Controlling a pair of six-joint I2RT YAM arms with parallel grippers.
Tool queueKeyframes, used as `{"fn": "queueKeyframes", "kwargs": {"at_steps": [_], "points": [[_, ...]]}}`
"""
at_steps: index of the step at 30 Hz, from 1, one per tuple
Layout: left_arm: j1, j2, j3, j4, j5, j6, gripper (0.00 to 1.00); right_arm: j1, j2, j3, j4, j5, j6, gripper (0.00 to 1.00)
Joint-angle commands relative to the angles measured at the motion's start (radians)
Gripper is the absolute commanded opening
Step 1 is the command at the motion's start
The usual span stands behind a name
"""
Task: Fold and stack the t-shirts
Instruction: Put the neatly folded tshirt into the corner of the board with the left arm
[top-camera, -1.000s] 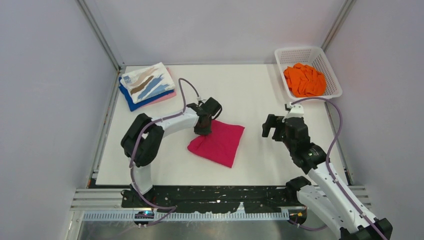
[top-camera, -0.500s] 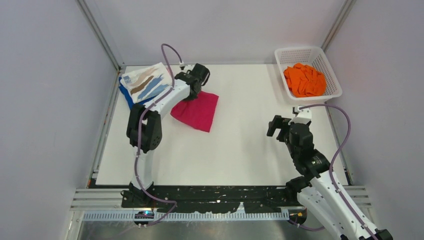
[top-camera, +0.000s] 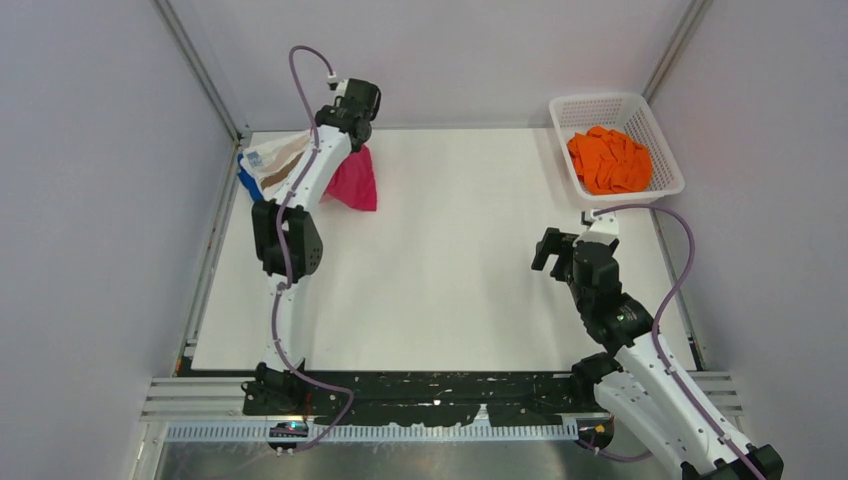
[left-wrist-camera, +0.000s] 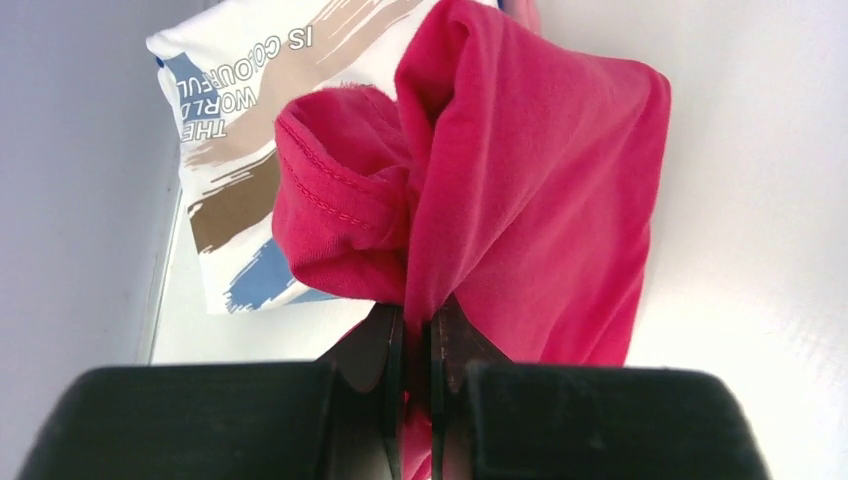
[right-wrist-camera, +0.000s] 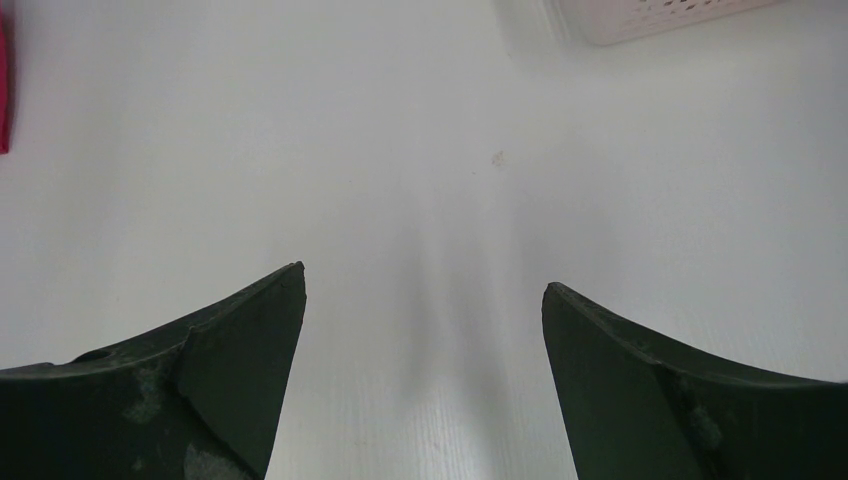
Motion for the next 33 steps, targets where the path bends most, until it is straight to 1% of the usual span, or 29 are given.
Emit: {"fn": "queueKeyframes", "kwargs": {"at_steps": [1, 5, 12, 20, 26, 33], "points": [[0.036, -0.044, 0.042, 0.063, 0.014, 0.092, 0.00, -0.005, 0.009, -0.005, 0.060, 0.033, 0.017, 0.95], [0.056, -0.081, 0.059, 0.102, 0.054, 0.108, 0.00, -0.004, 0.013, -0.005, 0.061, 0.034, 0.016, 0.96], [0.074, -0.096, 0.154, 0.108, 0.145, 0.100, 0.00, -0.005, 0.003, -0.008, 0.061, 0.042, 0.018, 0.95], [0.094, -0.108, 0.213, 0.165, 0.161, 0.071, 0.00, -0.005, 0.005, -0.010, 0.066, 0.058, 0.021, 0.95], [0.132, -0.120, 0.224, 0.238, 0.246, 0.018, 0.00, -0.005, 0.008, -0.011, 0.065, 0.068, 0.022, 0.95], [0.198, -0.109, 0.187, 0.219, 0.262, -0.008, 0.00, -0.005, 0.015, -0.013, 0.064, 0.074, 0.024, 0.96]]}}
